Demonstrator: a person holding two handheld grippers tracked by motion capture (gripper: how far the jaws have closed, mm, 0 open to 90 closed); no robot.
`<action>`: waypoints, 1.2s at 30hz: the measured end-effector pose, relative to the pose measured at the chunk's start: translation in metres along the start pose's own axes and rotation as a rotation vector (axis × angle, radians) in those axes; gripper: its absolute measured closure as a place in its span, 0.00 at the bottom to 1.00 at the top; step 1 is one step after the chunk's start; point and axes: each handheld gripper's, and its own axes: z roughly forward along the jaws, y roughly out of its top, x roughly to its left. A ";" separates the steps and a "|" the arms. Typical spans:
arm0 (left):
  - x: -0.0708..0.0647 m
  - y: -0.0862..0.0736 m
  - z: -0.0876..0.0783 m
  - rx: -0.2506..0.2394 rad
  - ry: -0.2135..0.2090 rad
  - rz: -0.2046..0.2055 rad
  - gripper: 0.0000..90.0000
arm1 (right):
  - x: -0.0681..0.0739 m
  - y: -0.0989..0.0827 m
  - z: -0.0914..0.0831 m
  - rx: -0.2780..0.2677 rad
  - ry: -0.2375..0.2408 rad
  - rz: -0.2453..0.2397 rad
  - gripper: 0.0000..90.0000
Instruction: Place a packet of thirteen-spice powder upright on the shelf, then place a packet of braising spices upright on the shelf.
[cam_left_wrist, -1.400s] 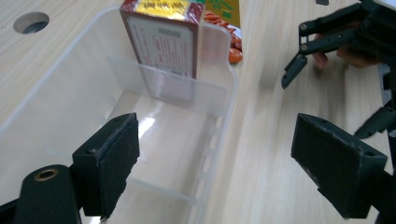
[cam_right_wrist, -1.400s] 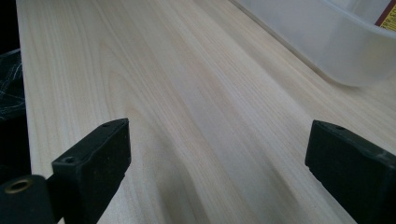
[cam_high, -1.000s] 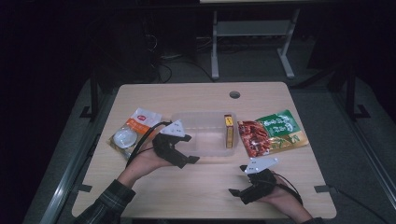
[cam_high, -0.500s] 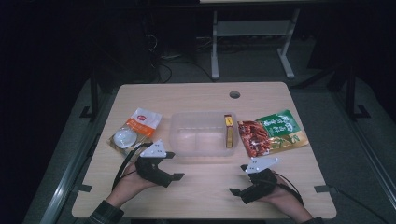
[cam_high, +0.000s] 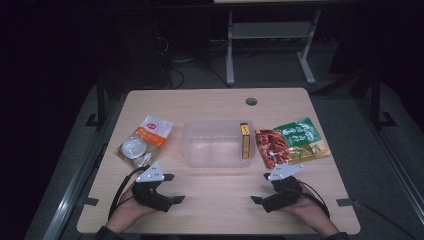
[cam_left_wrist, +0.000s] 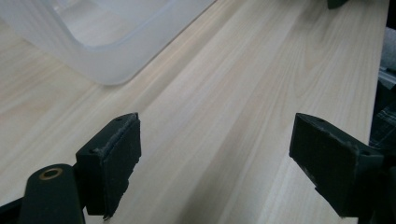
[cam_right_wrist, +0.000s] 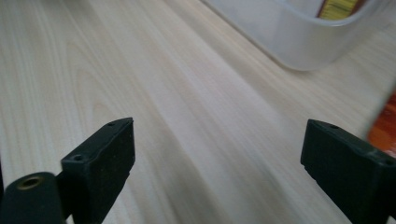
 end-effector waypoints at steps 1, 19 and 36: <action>0.000 -0.001 -0.001 0.002 -0.007 -0.002 0.18 | -0.003 0.001 -0.002 0.003 -0.008 0.007 0.15; -0.001 -0.007 0.003 0.037 -0.024 -0.010 0.15 | -0.083 0.030 -0.020 -0.021 -0.183 0.173 0.88; 0.002 -0.009 0.004 0.038 -0.023 -0.019 0.16 | -0.158 0.055 0.013 -0.047 -0.333 0.290 1.00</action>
